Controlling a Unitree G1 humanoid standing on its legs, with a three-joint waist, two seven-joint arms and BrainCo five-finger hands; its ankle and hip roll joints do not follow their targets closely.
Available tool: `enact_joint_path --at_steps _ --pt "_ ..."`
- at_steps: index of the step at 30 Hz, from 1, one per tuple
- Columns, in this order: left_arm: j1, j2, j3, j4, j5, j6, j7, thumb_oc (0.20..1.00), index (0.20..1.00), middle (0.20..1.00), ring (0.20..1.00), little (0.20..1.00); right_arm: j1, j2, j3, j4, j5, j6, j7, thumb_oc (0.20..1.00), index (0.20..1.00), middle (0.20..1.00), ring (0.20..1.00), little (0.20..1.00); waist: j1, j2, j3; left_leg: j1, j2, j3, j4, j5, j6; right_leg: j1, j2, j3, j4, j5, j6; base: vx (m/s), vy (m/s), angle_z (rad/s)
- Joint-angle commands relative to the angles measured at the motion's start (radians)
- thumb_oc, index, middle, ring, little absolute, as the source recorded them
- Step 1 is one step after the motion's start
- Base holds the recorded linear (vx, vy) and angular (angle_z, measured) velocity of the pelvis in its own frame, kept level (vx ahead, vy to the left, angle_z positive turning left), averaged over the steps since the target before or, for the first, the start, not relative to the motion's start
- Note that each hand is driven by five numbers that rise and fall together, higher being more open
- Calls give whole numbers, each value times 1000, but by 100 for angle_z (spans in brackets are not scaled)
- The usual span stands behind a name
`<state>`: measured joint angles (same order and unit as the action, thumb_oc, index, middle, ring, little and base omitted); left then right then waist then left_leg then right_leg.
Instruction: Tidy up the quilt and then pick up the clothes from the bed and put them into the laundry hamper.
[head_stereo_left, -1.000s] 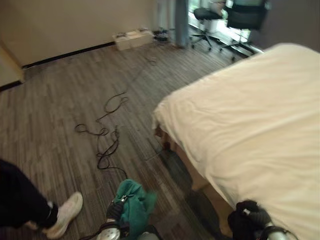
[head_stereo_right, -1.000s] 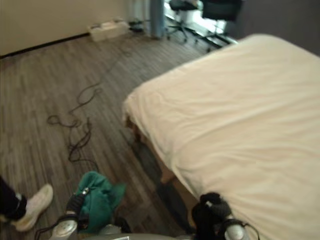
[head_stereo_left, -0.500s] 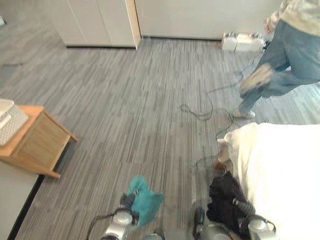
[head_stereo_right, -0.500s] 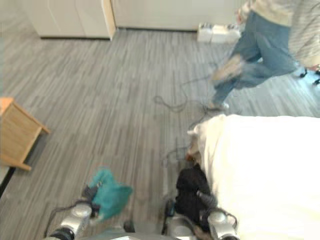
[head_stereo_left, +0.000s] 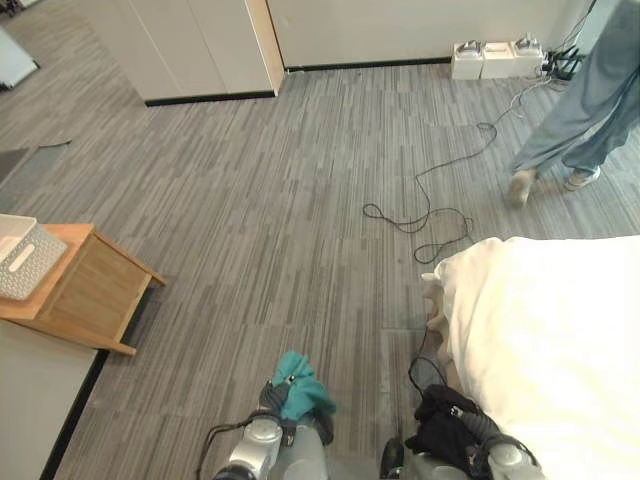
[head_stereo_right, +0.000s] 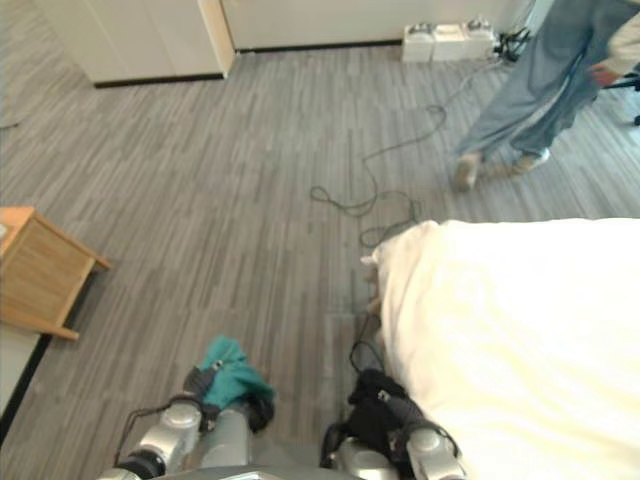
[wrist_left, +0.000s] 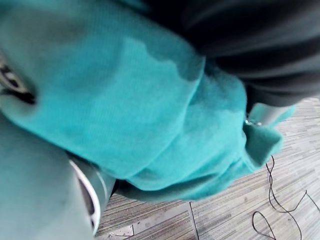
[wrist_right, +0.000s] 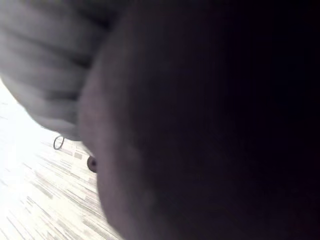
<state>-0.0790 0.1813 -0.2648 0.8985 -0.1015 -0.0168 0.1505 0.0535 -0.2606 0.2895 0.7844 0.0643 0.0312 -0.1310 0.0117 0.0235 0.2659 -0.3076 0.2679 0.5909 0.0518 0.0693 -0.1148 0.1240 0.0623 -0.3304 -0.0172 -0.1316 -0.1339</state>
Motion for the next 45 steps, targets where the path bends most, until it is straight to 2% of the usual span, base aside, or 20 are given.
enact_joint_path --at_steps 1,3,5,6,7,9,12,16,19,22,26,29,30,32,35,36,37,40,41,45 --pt "4 48 28 -80 32 -23 10 200 200 200 200 200 -30 -112 -63 -104 -63 -34 -44 200 200 200 200 200 18 -35 -23 13 -21 24 63 45 0 198 -86 46 -70 -153 195 396 -32 -17" --pt "39 65 36 -94 30 -16 6 200 200 200 200 200 -24 -94 -47 -103 -78 -37 -37 200 200 200 200 200 48 -72 -40 18 -49 10 106 26 42 228 -88 46 -7 -129 203 651 -47 -14" --pt "29 77 34 -76 24 -7 -2 200 200 200 200 200 -44 -75 -35 -80 -85 -42 -36 200 200 200 200 200 70 -116 -17 39 -94 -10 136 -57 103 109 -144 35 318 -36 306 636 31 -10" --pt "20 78 32 -70 19 -1 3 200 200 200 200 200 -58 -72 -29 -82 -84 -40 -38 200 200 200 200 200 61 -123 16 59 -106 -24 154 -89 127 27 -179 43 474 92 349 435 95 -27" --pt "7 78 29 -67 6 -2 11 200 200 200 200 200 -73 -73 -29 -90 -82 -42 -40 200 200 200 200 200 47 -117 43 76 -111 -38 160 -103 141 -69 -205 65 640 180 370 406 93 -20" --pt "-35 76 26 -44 -6 -5 34 200 200 200 200 200 -109 -83 -33 -109 -75 -46 -48 200 200 200 200 200 17 -80 81 158 -108 -60 111 -124 154 -271 -262 63 804 151 352 449 13 49" --pt "-62 71 24 -56 -13 -13 58 200 200 200 200 200 -110 -88 -52 -142 -56 -52 -58 200 200 200 200 200 -23 -56 98 270 -128 -131 61 -154 119 -357 -281 72 532 43 300 653 -237 141" --pt "-98 53 30 -40 -1 -22 74 200 200 200 200 200 -90 -84 -95 -198 57 -59 -60 200 200 200 200 200 -97 -49 99 396 -130 -232 -13 -190 57 -396 -297 292 -54 178 327 713 -363 105" --pt "-80 38 31 -34 -4 -30 70 200 200 200 200 200 -79 -91 -75 -209 33 -59 -42 200 200 200 200 200 -108 -70 81 443 -103 -293 150 -246 53 -387 -289 302 38 194 345 676 -422 110" --pt "-49 22 48 -48 -77 -39 67 200 200 200 200 200 -69 -125 -87 -234 38 -70 -42 200 200 200 200 200 -82 -45 113 270 69 -355 760 -53 43 -290 -214 215 117 162 224 558 -666 113" --pt "-34 17 55 -62 -86 -49 66 200 200 200 200 200 -84 -150 -93 -256 47 -70 -45 200 200 200 200 200 -35 -49 145 98 78 -288 909 -117 37 -156 -189 119 70 79 167 423 -370 53" --pt "5 0 65 -46 -70 -39 48 200 200 200 200 200 -64 -154 -109 -248 36 -70 -36 200 200 200 200 200 -6 -48 93 56 78 45 514 -113 2 15 -191 8 -24 0 209 717 -153 65" --pt "23 -2 78 -50 -49 -23 39 200 200 200 200 200 -51 -152 -130 -242 20 -72 -45 200 200 200 200 200 -25 -35 60 70 139 244 300 -58 -14 73 -182 -87 -15 -44 225 616 -30 120" --pt "40 0 89 -55 -37 -6 40 200 200 200 200 200 -44 -156 -139 -236 1 -64 -55 200 200 200 200 200 -37 -43 38 87 172 337 210 -14 -8 114 -189 -137 29 -77 230 612 -38 108" --pt "54 -1 101 -45 -43 6 46 200 200 200 200 200 -32 -145 -134 -233 -24 -59 -50 200 200 200 200 200 -41 -43 11 141 125 296 164 -35 33 124 -201 -158 139 -85 253 733 30 42" --pt "55 1 101 -40 -53 11 53 200 200 200 200 200 -25 -124 -135 -221 -24 -62 -57 200 200 200 200 200 -27 -69 5 163 77 276 193 -71 72 107 -253 -160 355 -19 296 435 76 46" --pt "55 2 101 -40 -53 11 54 200 200 200 200 200 -26 -122 -135 -221 -24 -62 -57 200 200 200 200 200 -28 -73 4 163 70 279 192 -75 76 102 -261 -160 365 -22 300 652 119 62" --pt "39 22 102 -28 -43 16 68 200 200 200 200 200 -18 -97 -147 -220 -23 -61 -59 200 200 200 200 200 -50 -99 19 241 -15 249 164 -166 142 -23 -355 -115 702 181 348 505 100 101" --pt "26 30 105 -16 -39 13 76 200 200 200 200 200 -24 -94 -151 -215 -19 -60 -61 200 200 200 200 200 -60 -99 24 267 -32 219 138 -184 154 -97 -367 -83 748 160 344 559 -76 91" --pt "-8 37 91 -16 -21 1 91 200 200 200 200 200 -16 -99 -167 -236 7 -67 -67 200 200 200 200 200 -123 -78 53 369 -83 67 37 -198 122 -261 -325 31 457 30 300 563 -229 157"
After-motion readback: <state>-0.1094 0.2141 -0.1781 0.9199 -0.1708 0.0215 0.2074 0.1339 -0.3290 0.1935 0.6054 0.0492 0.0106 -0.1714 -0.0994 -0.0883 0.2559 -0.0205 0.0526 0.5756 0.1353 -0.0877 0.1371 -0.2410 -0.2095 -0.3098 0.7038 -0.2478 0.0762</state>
